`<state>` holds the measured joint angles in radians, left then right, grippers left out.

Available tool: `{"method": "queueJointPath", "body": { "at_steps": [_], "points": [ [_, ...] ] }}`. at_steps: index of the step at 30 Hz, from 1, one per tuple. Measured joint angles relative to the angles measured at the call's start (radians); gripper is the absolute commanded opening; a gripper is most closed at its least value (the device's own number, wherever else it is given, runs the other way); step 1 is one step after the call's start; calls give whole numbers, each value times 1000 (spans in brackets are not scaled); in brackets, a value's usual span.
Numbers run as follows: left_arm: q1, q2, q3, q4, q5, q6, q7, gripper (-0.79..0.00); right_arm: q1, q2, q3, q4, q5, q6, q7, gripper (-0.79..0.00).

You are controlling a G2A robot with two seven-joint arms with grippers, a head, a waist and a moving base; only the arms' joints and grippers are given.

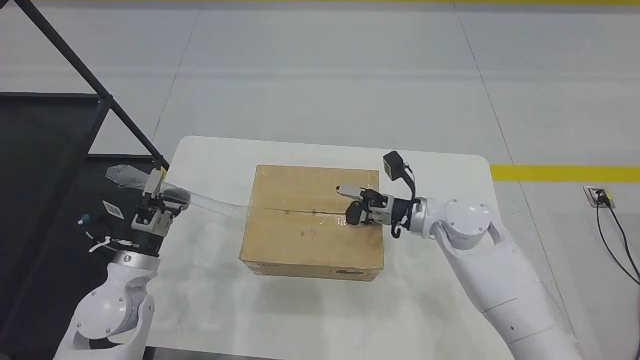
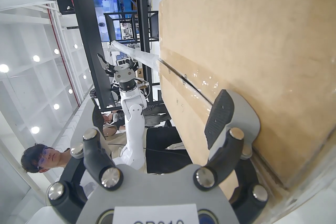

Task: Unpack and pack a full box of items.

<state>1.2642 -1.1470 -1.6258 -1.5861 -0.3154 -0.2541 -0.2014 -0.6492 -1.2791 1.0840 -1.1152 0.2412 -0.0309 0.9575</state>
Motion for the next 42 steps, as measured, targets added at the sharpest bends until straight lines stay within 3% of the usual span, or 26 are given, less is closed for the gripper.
{"method": "queueJointPath", "body": {
  "at_steps": [22, 30, 39, 41, 42],
  "points": [
    [61, -8, -5, -121, 86, -27, 22, 0, -6, 3, 7, 11, 22, -39, 6, 0],
    [21, -11, 12, -54, 112, 78, 33, 0, -2, 4, 7, 17, 24, -42, 11, 0],
    [16, -13, 0, 13, 109, 98, 28, 0, 8, 2, -1, 27, 28, -39, 14, 0],
    [13, -13, -5, 20, 107, 104, 27, -68, 13, 1, -5, 31, 29, -39, 14, 0],
    [13, -13, -7, 22, 108, 105, 26, -203, 16, 0, -7, 33, 30, -39, 14, 0]
  ]
}}
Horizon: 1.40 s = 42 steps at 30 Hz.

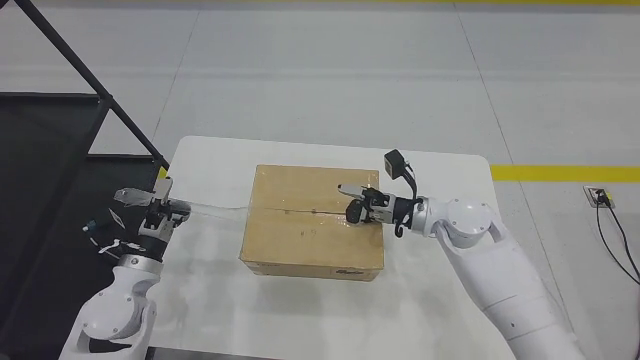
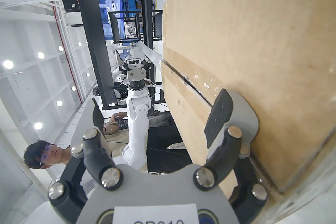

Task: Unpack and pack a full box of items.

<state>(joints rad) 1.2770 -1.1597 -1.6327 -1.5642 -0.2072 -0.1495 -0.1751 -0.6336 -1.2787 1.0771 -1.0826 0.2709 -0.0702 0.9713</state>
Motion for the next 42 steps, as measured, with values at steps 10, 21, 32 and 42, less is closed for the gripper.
{"method": "queueJointPath", "body": {
  "at_steps": [10, 21, 32, 42],
  "points": [
    [-2, 0, -15, 21, 20, 3, -11, -523, 17, -5, -13, 24, 6, -10, 1, 0],
    [-9, 4, -31, 48, 56, 15, -49, -511, 27, -8, -21, 38, 11, -14, -1, 0],
    [-2, 9, -79, 61, 56, -7, -54, -499, 32, -10, -24, 46, 14, -17, -2, 0],
    [-29, 13, -101, 82, 82, -6, -59, -585, 33, -10, -23, 51, 16, -18, 2, 0]
  ]
}}
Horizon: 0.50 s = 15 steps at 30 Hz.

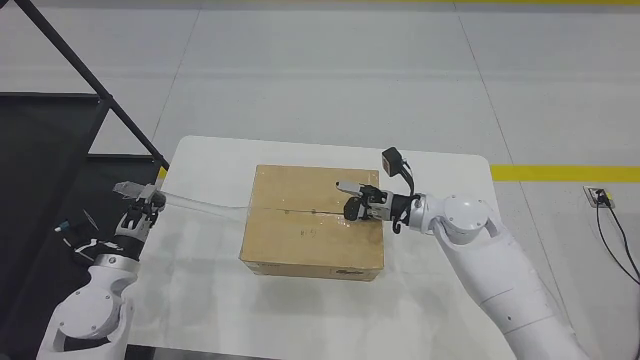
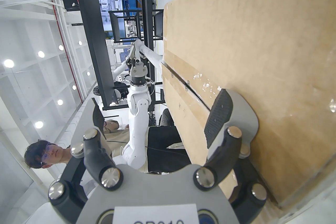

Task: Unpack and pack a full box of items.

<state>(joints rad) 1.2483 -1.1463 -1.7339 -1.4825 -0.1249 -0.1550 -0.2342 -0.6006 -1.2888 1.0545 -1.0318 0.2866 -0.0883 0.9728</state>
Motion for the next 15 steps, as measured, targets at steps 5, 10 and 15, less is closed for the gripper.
{"method": "queueJointPath", "body": {
  "at_steps": [5, 10, 15],
  "points": [
    [-10, 4, -20, 8, 19, 7, -8, -785, -7, 1, 3, -7, -1, -2, -3, 0],
    [-8, 6, -30, -4, 30, 9, -6, -785, -10, 3, 6, -7, 1, -1, 1, 0],
    [7, 6, -41, -44, 25, 4, 7, -785, -9, 1, 3, -8, 3, -2, 1, 0]
  ]
}}
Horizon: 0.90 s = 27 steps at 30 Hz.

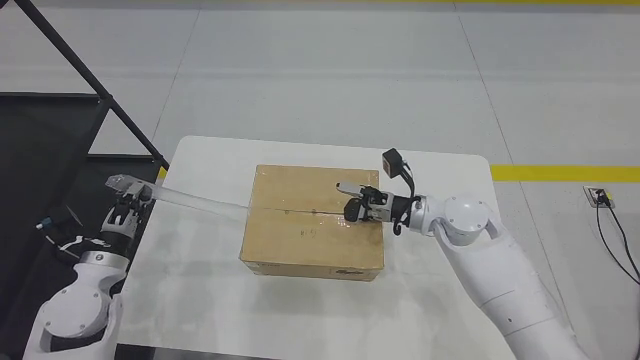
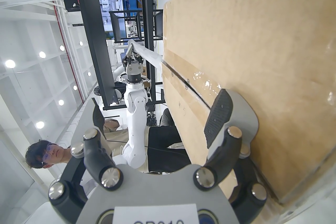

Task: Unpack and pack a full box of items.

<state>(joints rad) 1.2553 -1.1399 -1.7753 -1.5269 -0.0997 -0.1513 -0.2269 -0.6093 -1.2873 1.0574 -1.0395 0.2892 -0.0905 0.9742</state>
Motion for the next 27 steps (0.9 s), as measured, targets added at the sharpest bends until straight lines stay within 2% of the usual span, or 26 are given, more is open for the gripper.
{"method": "queueJointPath", "body": {
  "at_steps": [19, 27],
  "points": [
    [88, -2, -79, -191, -98, -23, 20, -785, 25, -10, -23, 28, 8, -13, 7, 0],
    [92, -5, -49, -274, -85, -20, 9, -785, 22, -11, -22, 39, 16, -35, 11, 0]
  ]
}}
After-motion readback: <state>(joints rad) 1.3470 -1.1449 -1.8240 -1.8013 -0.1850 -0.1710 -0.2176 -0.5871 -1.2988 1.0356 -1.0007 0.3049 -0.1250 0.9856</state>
